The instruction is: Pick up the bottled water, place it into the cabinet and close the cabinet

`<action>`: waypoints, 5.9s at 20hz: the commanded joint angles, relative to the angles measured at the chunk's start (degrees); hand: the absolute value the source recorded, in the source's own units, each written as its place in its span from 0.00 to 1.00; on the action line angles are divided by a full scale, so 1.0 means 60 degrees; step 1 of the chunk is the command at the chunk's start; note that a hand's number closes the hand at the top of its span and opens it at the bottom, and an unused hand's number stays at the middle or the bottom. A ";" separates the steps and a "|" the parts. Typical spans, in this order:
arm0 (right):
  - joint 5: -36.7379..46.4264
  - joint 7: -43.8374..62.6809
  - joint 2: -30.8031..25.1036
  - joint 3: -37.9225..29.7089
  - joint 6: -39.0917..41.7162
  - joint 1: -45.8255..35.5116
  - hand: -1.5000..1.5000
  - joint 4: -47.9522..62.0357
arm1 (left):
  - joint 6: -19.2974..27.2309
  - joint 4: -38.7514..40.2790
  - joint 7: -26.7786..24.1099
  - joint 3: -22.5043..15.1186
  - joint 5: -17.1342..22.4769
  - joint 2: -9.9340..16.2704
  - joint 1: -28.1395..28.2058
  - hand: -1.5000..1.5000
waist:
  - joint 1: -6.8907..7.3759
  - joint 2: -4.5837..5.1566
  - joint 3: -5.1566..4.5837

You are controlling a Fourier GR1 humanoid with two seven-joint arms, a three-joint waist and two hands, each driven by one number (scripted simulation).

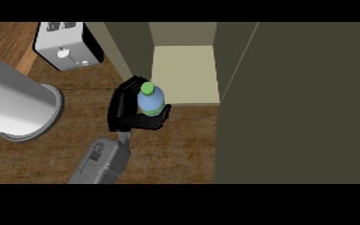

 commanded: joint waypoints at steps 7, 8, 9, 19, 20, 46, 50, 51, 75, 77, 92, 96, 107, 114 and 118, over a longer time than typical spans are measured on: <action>-0.1224 0.0836 -0.0096 -0.0333 -0.0462 -0.0245 0.00 -0.0970 | 0.2571 0.1591 0.0829 -0.0943 -0.0386 -0.0123 -0.2358 1.00 | -0.0030 0.0054 0.0007; -0.1105 0.0958 -0.0063 -0.0019 -0.0713 -0.0310 0.00 -0.1478 | 0.2818 0.1753 0.1359 -0.1089 -0.0110 -0.0123 -0.2859 1.00 | -0.0085 0.0066 0.0002; -0.1393 0.0537 0.0044 -0.0505 0.0183 0.0406 0.00 -0.1240 | 0.2684 0.2024 0.1115 -0.0720 -0.0248 -0.0123 -0.2735 1.00 | -0.0155 0.0033 0.0007; -0.1220 0.0454 0.0383 0.0000 0.0142 -0.0042 0.00 -0.0742 | 0.2791 0.4838 0.0366 -0.0599 0.0925 -0.0124 -0.4734 1.00 | -0.0296 0.0107 0.0003; -0.1516 0.0955 -0.0003 -0.0120 -0.0430 -0.0068 0.00 -0.1248 | 0.3051 0.5135 0.0352 -0.0676 0.0891 -0.0124 -0.5157 1.00 | -0.0318 0.0136 -0.0005; -0.1214 0.0924 0.0101 0.0123 -0.0293 -0.0505 0.00 -0.1017 | 0.3111 0.9900 -0.1272 0.0487 0.0552 -0.0036 -0.8162 0.00 | -0.0478 0.0250 -0.0007; -0.0790 0.0585 0.0162 0.0259 0.0203 -0.0825 0.00 -0.0487 | 0.2798 0.9796 -0.1862 0.0685 0.0667 -0.0115 -0.8327 0.00 | -0.0616 0.0306 -0.0003; -0.1289 0.0826 -0.0025 0.0061 0.0049 -0.0429 0.00 -0.0898 | 0.2399 0.9521 -0.2096 0.0828 0.0877 -0.0116 -0.8139 0.00 | -0.0610 0.0258 -0.0014; -0.1205 0.1447 0.0191 -0.0394 -0.0438 -0.0663 0.00 -0.1251 | 0.2263 0.4430 -0.1963 -0.2508 0.3184 -0.0124 -0.4881 0.00 | 0.0017 -0.0082 0.0008; -0.1123 0.1479 0.0257 -0.0329 -0.0464 -0.0885 0.00 -0.1123 | 0.2339 0.3673 -0.2266 -0.2737 0.3317 -0.0124 -0.4138 0.00 | 0.0095 -0.0040 0.0008; -0.0876 0.1613 0.0563 -0.0375 0.0088 -0.0608 1.00 -0.1462 | 0.2476 -0.1847 -0.1647 -0.4866 0.2709 0.0926 0.0514 1.00 | 0.0197 -0.0016 0.0007; -0.0882 0.1769 0.0299 -0.0386 0.0488 -0.0355 1.00 -0.1720 | 0.2482 -0.2888 -0.1783 -0.5380 0.2362 0.1549 0.1477 1.00 | 0.0188 -0.0019 0.0003; -0.0534 0.2234 -0.0579 0.0527 0.2075 -0.0083 1.00 -0.1997 | 0.1577 -0.5249 -0.1902 -0.4576 0.2606 0.4530 0.3581 1.00 | 0.0156 -0.0060 -0.0005; -0.0318 0.2026 -0.0260 0.1058 0.2443 -0.0117 1.00 -0.2744 | 0.0476 -0.6531 -0.1932 -0.3289 0.3699 0.6088 0.4600 1.00 | 0.0098 -0.0114 -0.0021; -0.0147 0.1926 -0.0326 0.1103 0.2666 -0.0313 1.00 -0.2901 | -0.0263 -0.6487 -0.2572 -0.2706 0.4330 0.6313 0.5342 0.00 | 0.0119 -0.0155 -0.0055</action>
